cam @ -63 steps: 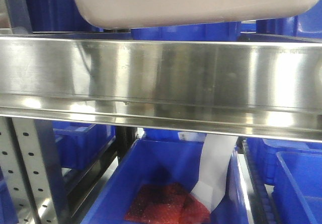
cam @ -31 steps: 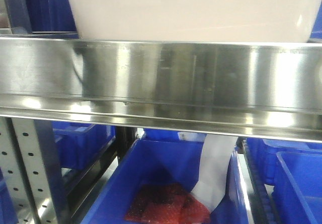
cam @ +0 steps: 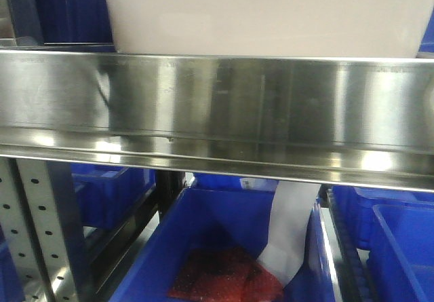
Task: Grab white bin and place on right shelf
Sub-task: 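Lower the bin onto the roller shelf and open both grippers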
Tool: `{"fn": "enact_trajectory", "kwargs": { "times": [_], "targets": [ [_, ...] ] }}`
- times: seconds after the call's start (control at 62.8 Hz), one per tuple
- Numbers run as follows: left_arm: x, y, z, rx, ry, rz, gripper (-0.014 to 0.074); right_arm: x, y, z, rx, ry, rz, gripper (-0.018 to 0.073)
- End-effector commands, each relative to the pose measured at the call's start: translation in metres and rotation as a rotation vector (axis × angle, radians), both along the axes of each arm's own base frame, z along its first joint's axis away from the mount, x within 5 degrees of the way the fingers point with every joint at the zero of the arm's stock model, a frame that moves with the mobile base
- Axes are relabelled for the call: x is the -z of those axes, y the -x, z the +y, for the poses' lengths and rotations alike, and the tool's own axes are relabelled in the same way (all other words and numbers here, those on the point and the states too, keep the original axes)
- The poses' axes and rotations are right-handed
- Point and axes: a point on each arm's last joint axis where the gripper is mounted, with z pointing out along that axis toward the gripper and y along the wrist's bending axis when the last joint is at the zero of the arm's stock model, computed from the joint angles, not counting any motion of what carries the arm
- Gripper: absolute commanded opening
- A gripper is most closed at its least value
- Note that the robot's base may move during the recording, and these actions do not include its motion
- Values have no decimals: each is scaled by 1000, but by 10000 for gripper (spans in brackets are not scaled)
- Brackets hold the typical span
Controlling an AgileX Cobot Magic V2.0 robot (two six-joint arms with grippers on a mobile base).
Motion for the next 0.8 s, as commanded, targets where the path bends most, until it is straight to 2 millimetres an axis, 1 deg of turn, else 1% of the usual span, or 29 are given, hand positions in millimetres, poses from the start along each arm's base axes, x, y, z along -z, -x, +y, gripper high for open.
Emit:
{"fn": "enact_trajectory", "kwargs": {
  "times": [0.0,0.143,0.255,0.366,0.509,0.557,0.621,0.668,0.7,0.78],
  "targets": [
    [-30,15,-3,38,4,-94,484,-27,3,-2,5,118,-97,632],
    [-22,14,-1,42,-116,-107,484,-34,-1,-10,51,326,-107,632],
    [-19,15,2,55,-225,-121,482,-39,-2,-14,75,425,-115,632],
    [-26,22,4,73,-296,-141,480,-45,3,-13,75,450,-134,632],
    [-46,41,6,99,-348,-166,452,-60,19,-7,59,469,-184,632],
    [-54,51,7,114,-355,-185,430,-67,27,-4,52,480,-210,632],
    [-62,65,7,147,-366,-205,375,-76,39,0,47,480,-241,630],
    [-68,75,7,169,-373,-219,332,-82,47,3,43,470,-256,613],
    [-72,82,8,180,-379,-224,300,-87,54,6,39,465,-269,590],
    [-81,97,9,171,-392,-209,178,-95,69,12,26,449,-287,473]
  ]
}}
